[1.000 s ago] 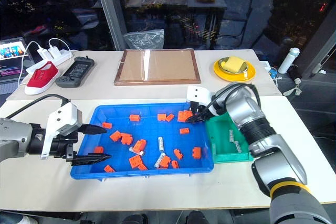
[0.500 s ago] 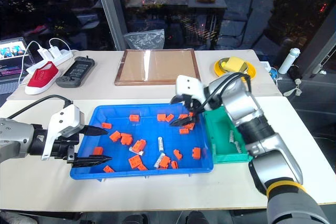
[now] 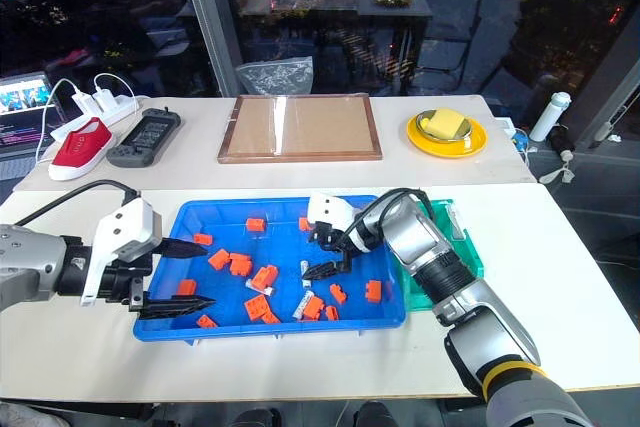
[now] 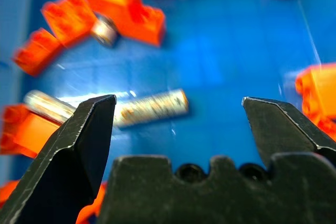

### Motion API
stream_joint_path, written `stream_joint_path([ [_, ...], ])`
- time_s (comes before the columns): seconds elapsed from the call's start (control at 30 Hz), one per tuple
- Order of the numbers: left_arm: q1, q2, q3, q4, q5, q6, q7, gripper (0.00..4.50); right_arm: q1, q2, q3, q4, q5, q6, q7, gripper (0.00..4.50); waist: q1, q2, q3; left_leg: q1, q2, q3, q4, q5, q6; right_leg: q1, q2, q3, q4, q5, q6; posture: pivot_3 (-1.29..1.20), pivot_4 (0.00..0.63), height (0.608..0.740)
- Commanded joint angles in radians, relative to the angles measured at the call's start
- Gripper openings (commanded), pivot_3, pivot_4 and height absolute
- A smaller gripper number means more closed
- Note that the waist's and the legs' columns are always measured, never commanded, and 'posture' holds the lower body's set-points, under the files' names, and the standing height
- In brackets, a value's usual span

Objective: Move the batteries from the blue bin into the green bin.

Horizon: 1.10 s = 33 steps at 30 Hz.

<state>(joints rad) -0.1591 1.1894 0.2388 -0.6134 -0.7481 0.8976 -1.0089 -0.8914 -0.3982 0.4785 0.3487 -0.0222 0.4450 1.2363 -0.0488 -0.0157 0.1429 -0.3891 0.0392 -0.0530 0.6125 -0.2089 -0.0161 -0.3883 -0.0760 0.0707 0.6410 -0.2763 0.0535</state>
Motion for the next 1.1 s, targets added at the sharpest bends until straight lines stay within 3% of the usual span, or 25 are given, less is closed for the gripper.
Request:
stream_joint_path([
  [0.03,-0.008,0.015,0.028,-0.012,-0.002,0.004,0.005,4.5,-0.023,0.011,0.003,-0.006,-0.013,-0.053,0.005,4.49,0.0,0.0,0.0,0.0,0.0,0.0,0.0,0.0,0.0,0.0,0.0,0.0,0.0,0.0,0.0,0.0,0.15,0.74],
  [0.67,0.009,0.021,0.023,0.005,0.024,-0.016,-0.002,4.5,0.026,-0.01,0.039,-0.02,-0.041,-0.073,0.08,4.49,0.002,0.0,0.0,0.0,0.0,0.0,0.0,0.0,0.0,0.0,0.0,0.0,0.0,0.0,0.0,0.0,0.15,0.74],
  [1.1,0.019,0.015,0.025,0.001,0.043,-0.023,-0.011,4.5,0.039,0.016,0.032,-0.042,-0.049,-0.071,0.036,4.49,0.0,0.0,0.0,0.0,0.0,0.0,0.0,0.0,0.0,0.0,0.0,0.0,0.0,0.0,0.0,0.0,0.15,0.74],
])
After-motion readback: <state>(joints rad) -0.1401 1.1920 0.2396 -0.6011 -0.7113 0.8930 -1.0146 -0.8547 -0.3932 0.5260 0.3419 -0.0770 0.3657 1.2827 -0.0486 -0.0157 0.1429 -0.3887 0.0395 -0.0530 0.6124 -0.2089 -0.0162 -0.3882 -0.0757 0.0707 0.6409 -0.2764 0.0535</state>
